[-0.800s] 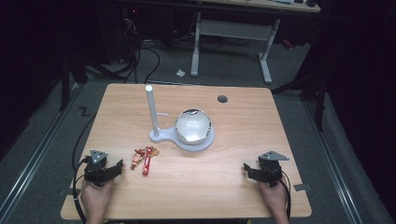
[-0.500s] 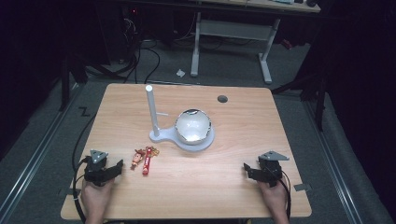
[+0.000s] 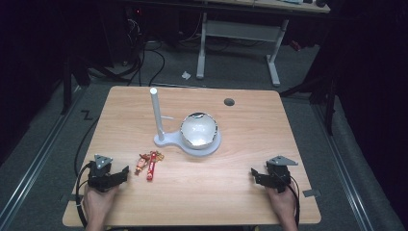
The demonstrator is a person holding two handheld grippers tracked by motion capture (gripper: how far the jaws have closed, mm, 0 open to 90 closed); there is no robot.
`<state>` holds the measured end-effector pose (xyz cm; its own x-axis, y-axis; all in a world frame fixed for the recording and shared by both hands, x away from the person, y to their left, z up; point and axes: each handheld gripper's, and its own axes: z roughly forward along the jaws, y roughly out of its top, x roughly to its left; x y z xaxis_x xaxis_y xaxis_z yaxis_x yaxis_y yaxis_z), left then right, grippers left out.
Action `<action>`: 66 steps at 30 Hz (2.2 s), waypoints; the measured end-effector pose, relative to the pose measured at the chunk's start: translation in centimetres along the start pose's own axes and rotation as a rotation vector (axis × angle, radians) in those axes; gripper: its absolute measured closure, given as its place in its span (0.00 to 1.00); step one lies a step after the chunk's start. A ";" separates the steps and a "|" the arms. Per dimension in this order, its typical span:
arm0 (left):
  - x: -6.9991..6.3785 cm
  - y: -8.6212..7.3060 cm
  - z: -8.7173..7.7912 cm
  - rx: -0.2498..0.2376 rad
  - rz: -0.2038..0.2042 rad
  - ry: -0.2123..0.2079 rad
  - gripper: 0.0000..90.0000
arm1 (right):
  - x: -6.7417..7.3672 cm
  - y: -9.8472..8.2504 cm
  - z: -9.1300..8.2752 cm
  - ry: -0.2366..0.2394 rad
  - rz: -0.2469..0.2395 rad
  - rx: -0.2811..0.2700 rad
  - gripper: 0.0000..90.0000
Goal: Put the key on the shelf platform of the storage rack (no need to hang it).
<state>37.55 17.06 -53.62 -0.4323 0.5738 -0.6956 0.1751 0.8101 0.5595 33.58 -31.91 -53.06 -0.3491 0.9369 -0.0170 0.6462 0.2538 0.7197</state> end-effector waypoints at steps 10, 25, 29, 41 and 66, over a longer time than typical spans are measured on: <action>0.1 0.1 -0.1 0.009 0.012 -0.007 0.27 | 0.0 0.0 0.0 0.000 -0.002 0.000 0.31; -0.2 0.8 -0.9 0.030 -0.021 -0.033 0.26 | 0.0 0.0 0.0 0.000 -0.001 0.000 0.31; -0.4 1.0 -1.3 0.036 -0.035 -0.038 0.25 | 0.0 0.0 0.0 0.001 -0.001 0.001 0.31; -2.2 0.1 -2.7 0.067 -0.023 -0.056 0.20 | 0.0 0.0 0.0 0.001 0.000 0.001 0.31; -5.5 -4.9 -2.1 0.148 0.049 -0.025 0.17 | 0.0 0.0 0.0 0.001 0.001 0.001 0.31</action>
<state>37.21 9.65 -51.56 -0.3979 0.6141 -0.6816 0.3246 0.7891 0.5214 33.55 -31.90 -53.05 -0.3491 0.9369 -0.0152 0.6471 0.2528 0.7192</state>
